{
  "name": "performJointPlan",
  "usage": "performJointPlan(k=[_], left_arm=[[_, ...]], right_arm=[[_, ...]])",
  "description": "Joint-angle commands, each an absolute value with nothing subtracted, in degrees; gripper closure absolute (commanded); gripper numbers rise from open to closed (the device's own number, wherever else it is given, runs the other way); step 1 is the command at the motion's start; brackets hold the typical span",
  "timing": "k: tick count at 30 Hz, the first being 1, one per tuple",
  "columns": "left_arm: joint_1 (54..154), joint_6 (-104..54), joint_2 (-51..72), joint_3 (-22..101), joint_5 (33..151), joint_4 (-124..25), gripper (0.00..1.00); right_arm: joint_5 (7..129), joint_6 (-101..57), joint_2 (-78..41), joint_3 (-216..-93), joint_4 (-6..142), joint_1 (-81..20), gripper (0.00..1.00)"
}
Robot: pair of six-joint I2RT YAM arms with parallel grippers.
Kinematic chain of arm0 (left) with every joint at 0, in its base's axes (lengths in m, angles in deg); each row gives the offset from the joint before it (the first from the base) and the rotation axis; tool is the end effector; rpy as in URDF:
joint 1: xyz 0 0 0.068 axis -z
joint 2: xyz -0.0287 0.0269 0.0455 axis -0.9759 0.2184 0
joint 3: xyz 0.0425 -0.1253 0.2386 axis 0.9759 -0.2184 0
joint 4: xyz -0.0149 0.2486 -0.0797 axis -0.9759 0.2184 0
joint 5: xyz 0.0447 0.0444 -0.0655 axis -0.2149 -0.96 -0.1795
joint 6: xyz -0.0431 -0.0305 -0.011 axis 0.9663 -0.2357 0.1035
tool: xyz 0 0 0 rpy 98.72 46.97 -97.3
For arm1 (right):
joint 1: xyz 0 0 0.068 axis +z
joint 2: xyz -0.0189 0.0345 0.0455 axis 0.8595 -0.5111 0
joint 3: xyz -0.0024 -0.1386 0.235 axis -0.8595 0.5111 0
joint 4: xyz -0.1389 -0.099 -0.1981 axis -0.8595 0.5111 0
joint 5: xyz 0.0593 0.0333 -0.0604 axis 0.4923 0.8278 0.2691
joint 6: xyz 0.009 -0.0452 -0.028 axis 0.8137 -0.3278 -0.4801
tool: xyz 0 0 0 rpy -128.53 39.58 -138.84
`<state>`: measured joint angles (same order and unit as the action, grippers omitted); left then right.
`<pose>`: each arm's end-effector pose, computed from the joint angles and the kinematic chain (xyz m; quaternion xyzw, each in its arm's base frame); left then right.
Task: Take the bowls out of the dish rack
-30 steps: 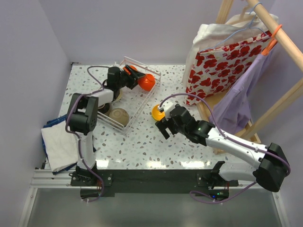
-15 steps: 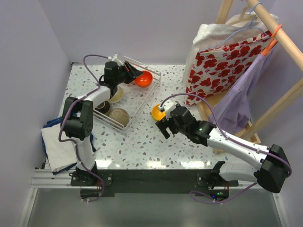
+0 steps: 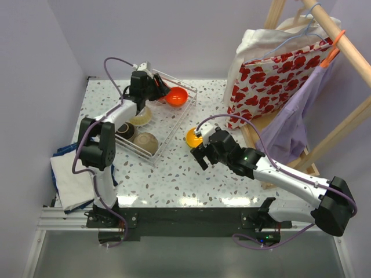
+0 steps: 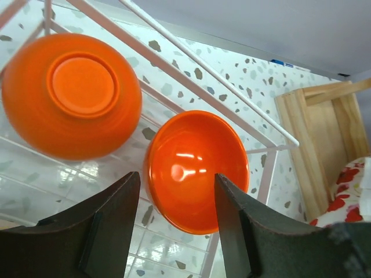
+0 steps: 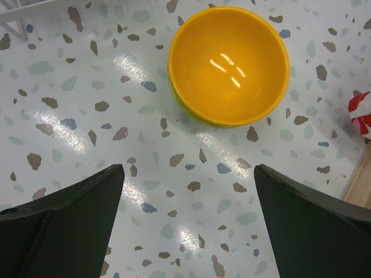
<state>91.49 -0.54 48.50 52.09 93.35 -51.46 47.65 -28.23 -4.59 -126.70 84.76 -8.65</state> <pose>0.4513 -0.1195 0.2462 -0.1185 0.8315 -0.2918 0.4576 0.1687 0.1933 0.2649 -0.3331 0.8265 0.1036 0.4418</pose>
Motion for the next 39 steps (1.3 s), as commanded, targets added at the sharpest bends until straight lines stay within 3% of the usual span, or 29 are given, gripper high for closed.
performJointPlan(k=[1,11,17,20,21,24,27,39], left_arm=[[93.38,-10.00,50.46,58.74,84.93,-43.88,0.42],[95.40,-13.69,58.38,68.58,82.66,-36.05,0.46],[96.19,-15.45,58.82,69.73,80.45,-33.94,0.54],[96.28,-16.07,58.03,69.64,80.01,-33.68,0.71],[96.37,-16.25,57.07,69.38,79.66,-33.76,0.81],[96.81,-17.30,54.09,68.07,78.25,-35.08,0.96],[97.42,-18.35,50.92,67.01,77.81,-35.96,1.00],[102.25,-23.28,39.59,63.23,78.07,-33.33,1.00]], right_arm=[[48.41,-27.14,-5.39,-127.98,83.26,-8.64,0.01],[48.24,-27.22,-5.84,-128.15,83.52,-8.64,0.01],[48.15,-27.14,-5.75,-127.98,83.43,-8.64,0.01],[47.89,-27.05,-5.31,-127.80,83.52,-8.64,0.01],[47.88,-26.96,-5.05,-127.80,83.43,-8.64,0.01],[47.71,-26.87,-4.26,-127.54,83.69,-8.64,0.01],[47.45,-26.78,-3.64,-127.36,83.96,-8.64,0.01],[40.69,-25.03,3.82,-123.76,81.50,-8.72,0.01]])
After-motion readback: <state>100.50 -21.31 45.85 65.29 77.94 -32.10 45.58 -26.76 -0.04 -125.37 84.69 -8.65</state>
